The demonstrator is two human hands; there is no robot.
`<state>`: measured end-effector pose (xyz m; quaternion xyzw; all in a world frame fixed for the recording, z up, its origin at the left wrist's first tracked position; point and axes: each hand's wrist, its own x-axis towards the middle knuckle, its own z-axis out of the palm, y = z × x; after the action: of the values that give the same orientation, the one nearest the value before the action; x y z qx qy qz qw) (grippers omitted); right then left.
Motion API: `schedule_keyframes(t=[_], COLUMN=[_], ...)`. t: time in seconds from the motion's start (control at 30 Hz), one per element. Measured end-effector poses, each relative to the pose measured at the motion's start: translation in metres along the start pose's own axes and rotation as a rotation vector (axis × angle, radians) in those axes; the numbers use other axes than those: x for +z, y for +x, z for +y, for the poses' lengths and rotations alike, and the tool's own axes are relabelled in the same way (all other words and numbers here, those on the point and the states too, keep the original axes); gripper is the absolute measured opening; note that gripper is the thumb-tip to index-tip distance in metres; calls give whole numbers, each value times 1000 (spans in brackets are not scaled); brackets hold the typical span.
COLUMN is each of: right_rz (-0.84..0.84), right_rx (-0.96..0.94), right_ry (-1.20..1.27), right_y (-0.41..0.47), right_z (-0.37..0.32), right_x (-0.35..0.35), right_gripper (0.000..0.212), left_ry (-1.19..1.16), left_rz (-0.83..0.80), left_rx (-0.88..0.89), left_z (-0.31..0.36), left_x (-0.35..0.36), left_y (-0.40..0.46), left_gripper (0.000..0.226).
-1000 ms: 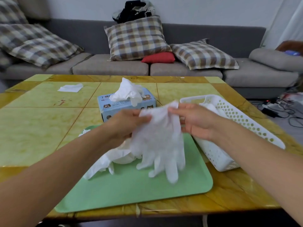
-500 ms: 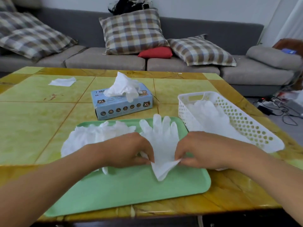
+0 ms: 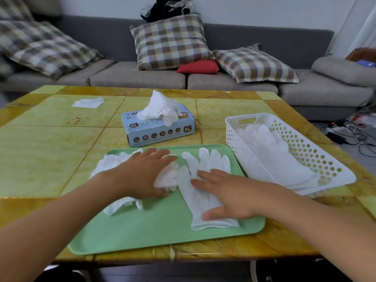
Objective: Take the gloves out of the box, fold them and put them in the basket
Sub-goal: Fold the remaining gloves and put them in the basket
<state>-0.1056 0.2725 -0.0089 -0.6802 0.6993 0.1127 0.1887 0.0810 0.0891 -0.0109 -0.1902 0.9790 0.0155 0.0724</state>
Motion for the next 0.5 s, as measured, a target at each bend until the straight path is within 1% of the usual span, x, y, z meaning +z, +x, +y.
schedule_keyframes(t=[0.03,0.1,0.17,0.23,0.27,0.3,0.37,0.4,0.43,0.5], right_rz=[-17,-14,-17,24,83,167,379,474,537,555], right_rx=[20,48,40,27,28,25,-37,-87,-139,-202], right_ry=[-22,-57,-59,-23,15,69,227,294,303,199], right_y=[1,-2,-4,-6,-8,-8,-1,4,12,39], right_z=[1,6,6,2,-3,-11,-39,-56,-71,-108], right_x=[1,-2,-7,-13,-17,-22,-35,-42,-48,-60], right_gripper=[92,92,90,87,84,78,63,54,47,44], left_ry=[-27,-65,-14,1,-30,-90,-251,-320,-387,-540], left_rz=[-46,-94,-81,-51,-53,-64,-102,-103,-73,41], left_rx=[-65,-133,-189,-252,-259,-242,-190,-163,-155,-187], left_z=[-8,-20,-28,-31,-29,-30,-33,-38,-45,-70], left_x=[1,3,3,5,3,0,-17,-30,-44,-64], left_y=[-4,-11,-14,-12,-10,-8,-17,-20,-24,-44], left_gripper=[83,57,38,31,38,54,92,100,99,82])
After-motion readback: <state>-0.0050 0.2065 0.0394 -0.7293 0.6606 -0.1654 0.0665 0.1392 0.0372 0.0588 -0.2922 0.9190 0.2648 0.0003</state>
